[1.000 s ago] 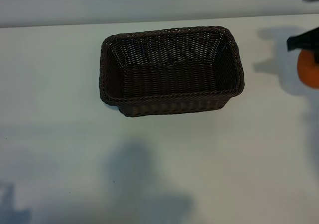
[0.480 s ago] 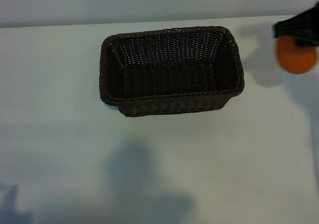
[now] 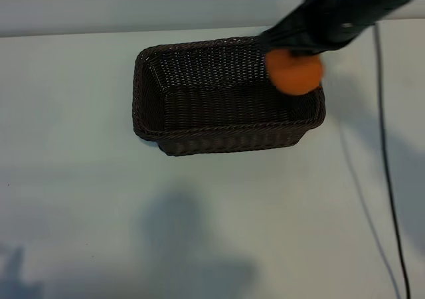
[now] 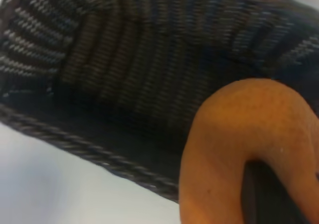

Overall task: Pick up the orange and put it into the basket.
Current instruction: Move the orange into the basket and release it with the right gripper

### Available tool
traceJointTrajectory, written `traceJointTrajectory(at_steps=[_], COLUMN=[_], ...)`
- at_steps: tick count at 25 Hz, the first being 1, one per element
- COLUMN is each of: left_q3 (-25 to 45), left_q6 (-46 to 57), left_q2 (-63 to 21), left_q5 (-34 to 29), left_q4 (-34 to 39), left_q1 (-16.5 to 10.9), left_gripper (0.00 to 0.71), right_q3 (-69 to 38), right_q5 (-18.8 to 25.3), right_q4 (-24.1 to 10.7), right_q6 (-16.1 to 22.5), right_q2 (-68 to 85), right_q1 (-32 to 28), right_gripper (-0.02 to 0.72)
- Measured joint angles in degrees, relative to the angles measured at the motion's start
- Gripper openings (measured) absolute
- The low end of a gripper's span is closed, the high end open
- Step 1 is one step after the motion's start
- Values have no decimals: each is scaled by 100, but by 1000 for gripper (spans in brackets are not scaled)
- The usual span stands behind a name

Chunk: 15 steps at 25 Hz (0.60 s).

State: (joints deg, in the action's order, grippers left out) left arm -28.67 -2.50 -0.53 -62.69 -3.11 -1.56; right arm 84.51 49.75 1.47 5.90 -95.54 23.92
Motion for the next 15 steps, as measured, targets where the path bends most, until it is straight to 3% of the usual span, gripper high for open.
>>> traceJointTrajectory(at_steps=[5, 15], left_q3=[0, 0], left_q6=[0, 7], left_q2=[0, 0], left_q5=[0, 0], left_q4=[0, 0], left_q1=[0, 0], left_gripper=[592, 592], right_q3=[549, 1260], right_q5=[62, 112], right_q4=[11, -147], right_q6=[0, 62], right_q2=[-663, -1783], right_q1=[294, 300], right_gripper=[93, 93])
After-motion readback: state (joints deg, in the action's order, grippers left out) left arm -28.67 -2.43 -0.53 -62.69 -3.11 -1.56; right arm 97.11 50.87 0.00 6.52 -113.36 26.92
